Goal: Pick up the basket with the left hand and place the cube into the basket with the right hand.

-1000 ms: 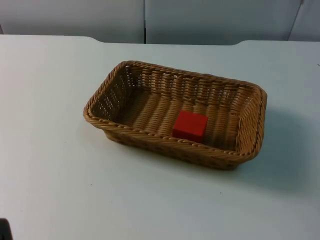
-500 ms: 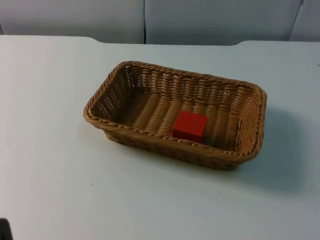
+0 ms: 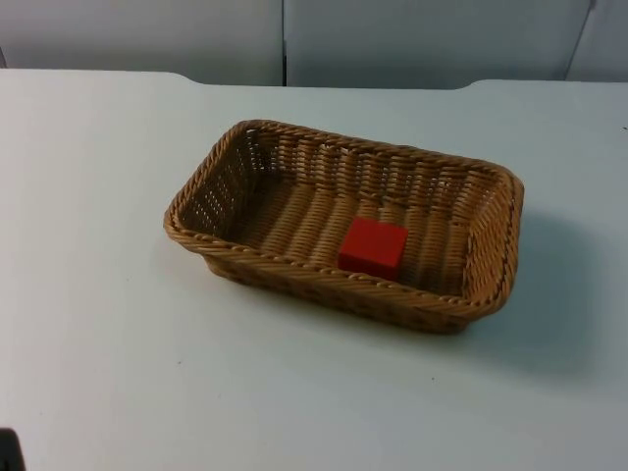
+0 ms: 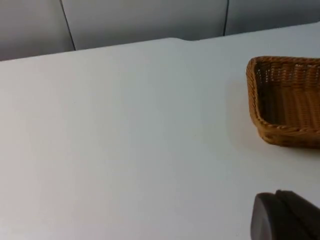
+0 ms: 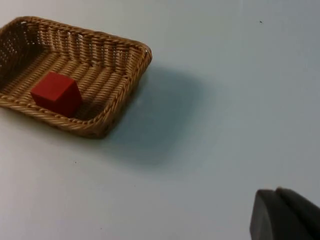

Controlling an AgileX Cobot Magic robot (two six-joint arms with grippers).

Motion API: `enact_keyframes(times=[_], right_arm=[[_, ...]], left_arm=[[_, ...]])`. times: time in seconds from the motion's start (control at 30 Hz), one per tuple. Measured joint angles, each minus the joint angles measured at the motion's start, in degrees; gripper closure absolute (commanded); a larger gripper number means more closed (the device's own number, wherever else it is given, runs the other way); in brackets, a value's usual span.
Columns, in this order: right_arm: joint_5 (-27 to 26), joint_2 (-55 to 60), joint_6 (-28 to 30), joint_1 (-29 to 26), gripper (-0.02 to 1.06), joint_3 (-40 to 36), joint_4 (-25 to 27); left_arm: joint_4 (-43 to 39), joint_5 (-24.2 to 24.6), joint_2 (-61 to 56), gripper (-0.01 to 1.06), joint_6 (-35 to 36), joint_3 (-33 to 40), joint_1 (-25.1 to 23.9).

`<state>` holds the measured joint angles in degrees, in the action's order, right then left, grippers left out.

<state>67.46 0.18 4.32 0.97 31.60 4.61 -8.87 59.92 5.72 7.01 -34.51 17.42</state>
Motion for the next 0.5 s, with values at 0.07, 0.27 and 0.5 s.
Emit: enact_keyframes(times=[0.07, 0.27, 0.5], right_arm=[[-0.26, 0.0, 0.0, 0.09, 1.05, 0.0, 0.0], [-0.28, 0.0, 0.19, 0.09, 1.05, 0.0, -0.58], [-2.95, 0.0, 0.34, 0.09, 1.05, -0.97, -1.92]], left_arm=[[0.0, 0.48, -2.48, 1.05, 0.28, 0.87, 0.0], [-0.1, 3.08, -5.34, 1.05, 0.54, 4.35, 0.0], [0.26, 2.85, -5.48, 1.05, 0.02, 4.73, 0.0]])
